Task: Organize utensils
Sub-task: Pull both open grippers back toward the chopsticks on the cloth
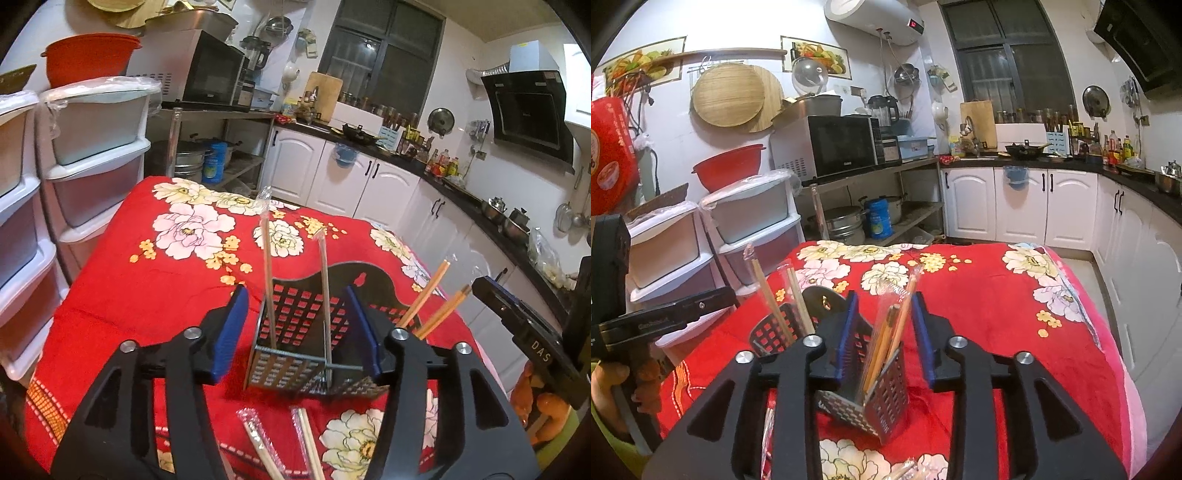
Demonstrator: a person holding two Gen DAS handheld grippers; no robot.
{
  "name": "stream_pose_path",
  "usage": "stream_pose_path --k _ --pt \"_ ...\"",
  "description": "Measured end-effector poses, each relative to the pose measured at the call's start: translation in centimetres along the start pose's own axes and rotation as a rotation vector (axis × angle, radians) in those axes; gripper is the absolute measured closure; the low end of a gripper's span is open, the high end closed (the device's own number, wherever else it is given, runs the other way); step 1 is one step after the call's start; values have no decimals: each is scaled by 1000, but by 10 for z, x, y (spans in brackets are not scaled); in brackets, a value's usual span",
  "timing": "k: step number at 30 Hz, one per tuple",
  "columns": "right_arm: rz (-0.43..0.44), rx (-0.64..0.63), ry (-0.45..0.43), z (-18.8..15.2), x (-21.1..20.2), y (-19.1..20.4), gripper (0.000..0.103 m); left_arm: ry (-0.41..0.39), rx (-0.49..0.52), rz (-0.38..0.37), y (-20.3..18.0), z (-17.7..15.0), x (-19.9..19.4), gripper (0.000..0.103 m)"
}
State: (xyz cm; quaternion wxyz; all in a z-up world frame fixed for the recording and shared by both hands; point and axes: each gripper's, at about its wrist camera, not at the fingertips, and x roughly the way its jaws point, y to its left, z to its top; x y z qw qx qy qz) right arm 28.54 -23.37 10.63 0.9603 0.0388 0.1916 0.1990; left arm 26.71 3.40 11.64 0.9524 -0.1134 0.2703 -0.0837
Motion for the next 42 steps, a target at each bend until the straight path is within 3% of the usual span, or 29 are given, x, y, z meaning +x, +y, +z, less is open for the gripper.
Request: stream_pose_path --k 15,33,37,42 --pt "23 -21 9 -14 -27 19 66 -9 -53 44 27 -26 -32 25" --pt "102 -76 92 -47 -30 63 65 20 -109 131 68 -67 -62 23" --pt "119 -90 120 -56 -27 74 60 28 -115 141 72 -79 -68 14" --pt "145 -116 171 -68 -18 89 59 50 -132 153 83 -94 -72 12"
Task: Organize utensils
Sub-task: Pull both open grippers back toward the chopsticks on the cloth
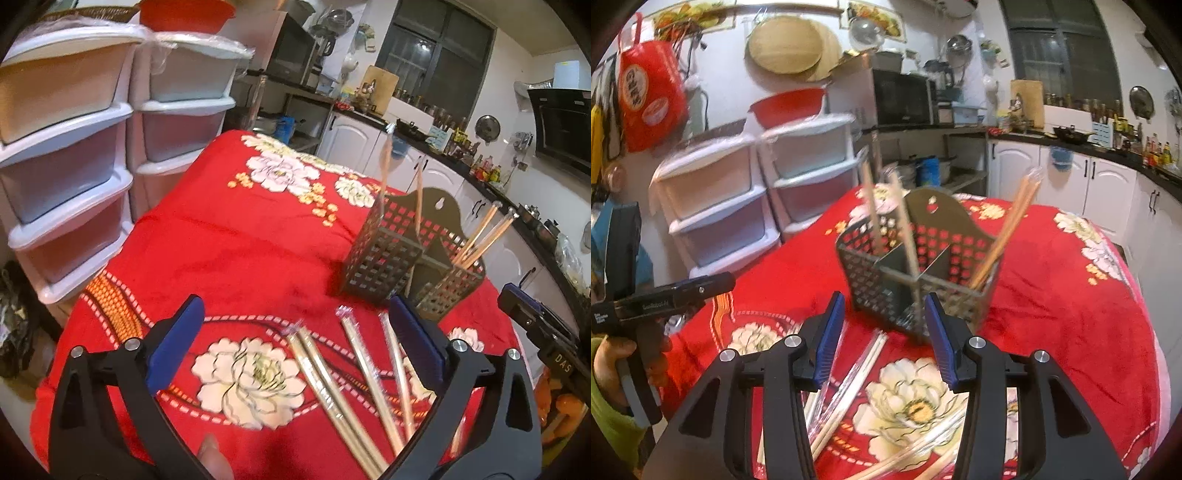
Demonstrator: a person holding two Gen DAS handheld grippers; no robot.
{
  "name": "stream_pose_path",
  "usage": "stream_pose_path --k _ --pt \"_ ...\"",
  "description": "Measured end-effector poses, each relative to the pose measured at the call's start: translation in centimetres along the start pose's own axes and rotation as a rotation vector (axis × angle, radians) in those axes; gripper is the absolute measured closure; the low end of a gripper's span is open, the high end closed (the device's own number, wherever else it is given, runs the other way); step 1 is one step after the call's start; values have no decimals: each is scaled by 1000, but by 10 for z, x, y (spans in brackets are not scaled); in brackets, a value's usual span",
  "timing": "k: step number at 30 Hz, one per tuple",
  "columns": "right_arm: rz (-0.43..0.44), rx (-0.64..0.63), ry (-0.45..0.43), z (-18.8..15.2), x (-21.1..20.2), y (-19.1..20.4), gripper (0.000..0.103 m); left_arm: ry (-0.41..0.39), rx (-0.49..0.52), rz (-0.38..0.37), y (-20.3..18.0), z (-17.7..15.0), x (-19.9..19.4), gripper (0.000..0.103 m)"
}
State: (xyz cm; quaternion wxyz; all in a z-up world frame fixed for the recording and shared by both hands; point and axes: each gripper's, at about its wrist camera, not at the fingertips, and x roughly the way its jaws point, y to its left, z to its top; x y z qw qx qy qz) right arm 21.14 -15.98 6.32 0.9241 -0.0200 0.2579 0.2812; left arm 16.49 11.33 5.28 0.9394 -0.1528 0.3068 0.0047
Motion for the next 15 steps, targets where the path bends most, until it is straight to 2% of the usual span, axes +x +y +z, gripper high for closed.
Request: stream_pose_path --k 9,15 --pt "32 -25 70 -12 22 18 59 69 -2 50 21 -24 3 12" --pt "42 -27 113 -22 37 22 59 110 3 48 25 -37 11 13"
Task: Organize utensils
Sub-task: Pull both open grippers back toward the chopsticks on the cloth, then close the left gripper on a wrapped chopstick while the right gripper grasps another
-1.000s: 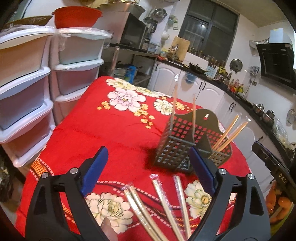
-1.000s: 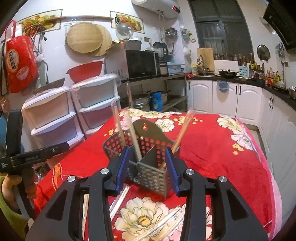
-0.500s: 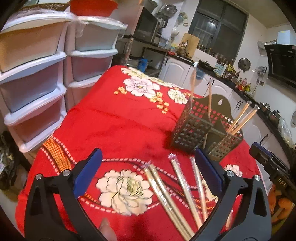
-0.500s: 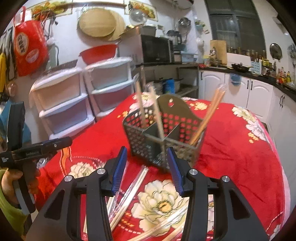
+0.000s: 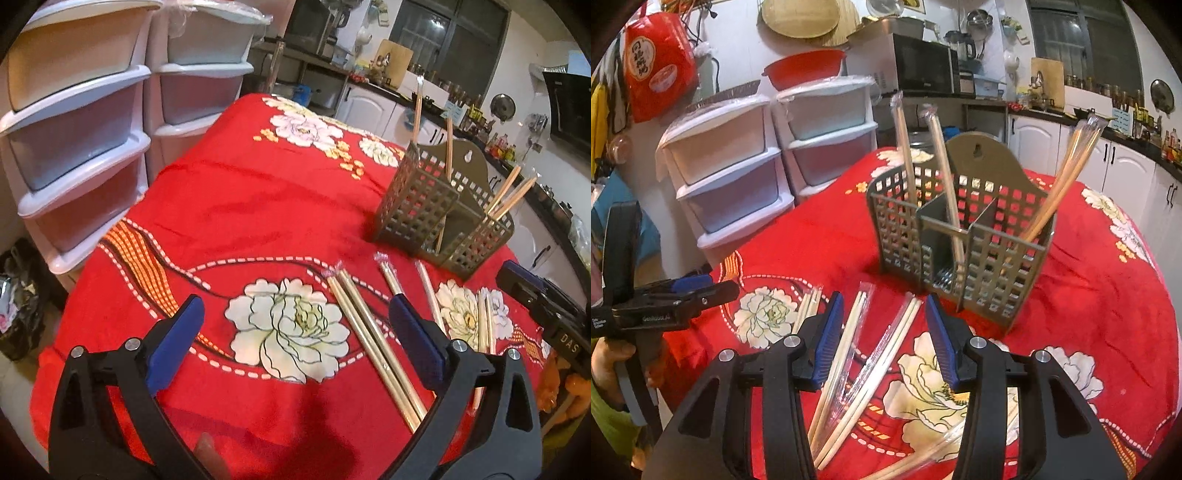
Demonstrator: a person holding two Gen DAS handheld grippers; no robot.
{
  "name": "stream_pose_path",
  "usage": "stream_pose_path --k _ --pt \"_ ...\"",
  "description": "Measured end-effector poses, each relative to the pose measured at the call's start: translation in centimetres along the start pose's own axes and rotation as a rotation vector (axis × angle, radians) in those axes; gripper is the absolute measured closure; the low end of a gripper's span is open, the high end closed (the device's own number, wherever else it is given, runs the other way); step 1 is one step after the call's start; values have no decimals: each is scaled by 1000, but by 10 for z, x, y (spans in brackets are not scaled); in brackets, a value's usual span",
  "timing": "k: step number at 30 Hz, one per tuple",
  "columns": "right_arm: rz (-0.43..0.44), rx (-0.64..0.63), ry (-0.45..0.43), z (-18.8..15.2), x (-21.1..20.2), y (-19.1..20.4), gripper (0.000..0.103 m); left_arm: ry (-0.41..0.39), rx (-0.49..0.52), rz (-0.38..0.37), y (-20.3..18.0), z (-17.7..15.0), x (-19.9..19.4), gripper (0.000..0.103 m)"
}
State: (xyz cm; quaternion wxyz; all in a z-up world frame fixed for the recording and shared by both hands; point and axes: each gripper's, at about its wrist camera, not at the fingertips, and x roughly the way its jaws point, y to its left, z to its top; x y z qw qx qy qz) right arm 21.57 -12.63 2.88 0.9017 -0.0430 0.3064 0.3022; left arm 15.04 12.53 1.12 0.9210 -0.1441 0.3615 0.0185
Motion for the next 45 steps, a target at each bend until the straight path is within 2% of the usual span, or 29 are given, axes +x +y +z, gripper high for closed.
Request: stream_pose_path --k 5,7,10,13,16,19,27,40,45 --pt "-3 0 41 -6 12 0 59 35 12 -29 -6 -8 8 29" --pt "-2 2 54 -7 16 -2 59 58 11 -49 -9 -11 13 44" --pt "-6 5 76 -10 23 -4 60 96 7 -80 -13 -13 22 57" --pt "-8 9 107 -9 31 -6 62 140 -13 -114 -15 -13 33 67" --pt "-12 14 120 -8 37 -9 65 164 -7 -110 -19 -10 45 78" --pt "-11 24 134 -6 43 -13 68 199 -30 -121 -19 -6 59 83" --pt "-17 15 185 0 61 -18 71 236 -50 -111 -21 4 79 86" --pt "-39 56 329 4 114 -17 73 270 -44 -85 -22 17 92 86" --pt "-51 60 343 5 124 -14 73 270 -33 -73 -24 19 96 86"
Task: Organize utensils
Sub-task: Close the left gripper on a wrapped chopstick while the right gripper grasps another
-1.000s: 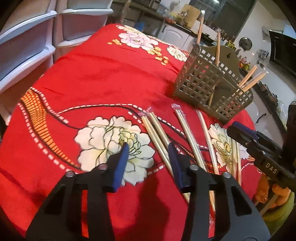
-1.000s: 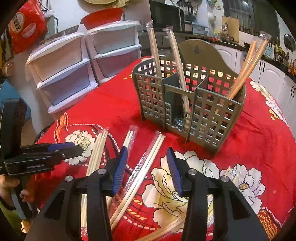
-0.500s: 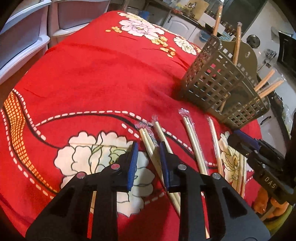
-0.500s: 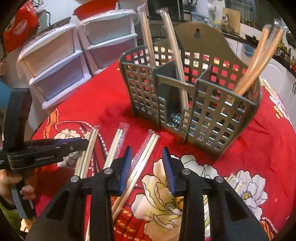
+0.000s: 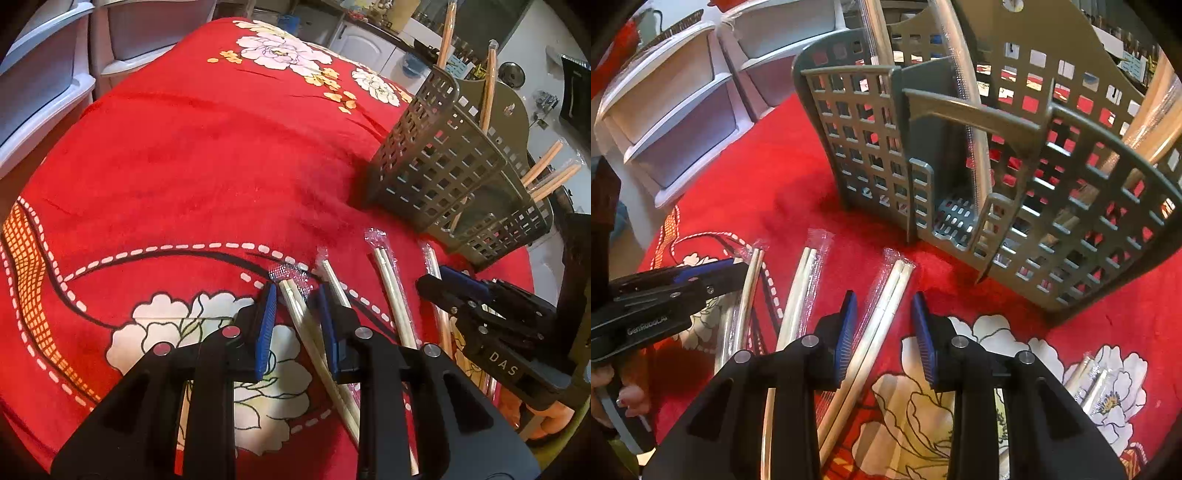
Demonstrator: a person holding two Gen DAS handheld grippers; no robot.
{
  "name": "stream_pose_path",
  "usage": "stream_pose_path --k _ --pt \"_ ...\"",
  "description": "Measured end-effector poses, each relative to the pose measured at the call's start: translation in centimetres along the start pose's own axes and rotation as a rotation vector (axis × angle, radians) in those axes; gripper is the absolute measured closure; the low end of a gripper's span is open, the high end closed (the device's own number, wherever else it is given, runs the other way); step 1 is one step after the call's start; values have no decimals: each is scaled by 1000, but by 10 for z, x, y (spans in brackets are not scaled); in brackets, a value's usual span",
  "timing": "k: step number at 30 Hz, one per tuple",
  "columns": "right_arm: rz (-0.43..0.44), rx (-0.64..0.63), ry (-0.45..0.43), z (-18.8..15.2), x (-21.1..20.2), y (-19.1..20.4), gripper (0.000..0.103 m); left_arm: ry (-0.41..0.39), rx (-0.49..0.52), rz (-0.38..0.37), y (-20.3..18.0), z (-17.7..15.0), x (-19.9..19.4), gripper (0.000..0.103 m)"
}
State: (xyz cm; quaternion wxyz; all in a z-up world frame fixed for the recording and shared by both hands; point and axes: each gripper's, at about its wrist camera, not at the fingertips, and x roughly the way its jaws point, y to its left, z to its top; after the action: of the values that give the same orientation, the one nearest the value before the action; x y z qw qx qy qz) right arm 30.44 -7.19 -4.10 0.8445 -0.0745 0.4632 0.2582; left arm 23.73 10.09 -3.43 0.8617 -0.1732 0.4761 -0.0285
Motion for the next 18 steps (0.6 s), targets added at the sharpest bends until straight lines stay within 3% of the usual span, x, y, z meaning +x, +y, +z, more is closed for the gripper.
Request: stream_pose_path --k 5,11,13,18 --pt "-6 3 13 5 4 2 75 -1 16 20 -1 1 2 92" --pt "-5 -3 13 11 8 5 89 0 19 22 2 4 1 97" --pt "13 -9 -6 14 5 4 95 -33 27 35 3 4 -4 98" --pt "57 -16 -61 22 -9 8 97 -85 -17 1 14 6 -23 100"
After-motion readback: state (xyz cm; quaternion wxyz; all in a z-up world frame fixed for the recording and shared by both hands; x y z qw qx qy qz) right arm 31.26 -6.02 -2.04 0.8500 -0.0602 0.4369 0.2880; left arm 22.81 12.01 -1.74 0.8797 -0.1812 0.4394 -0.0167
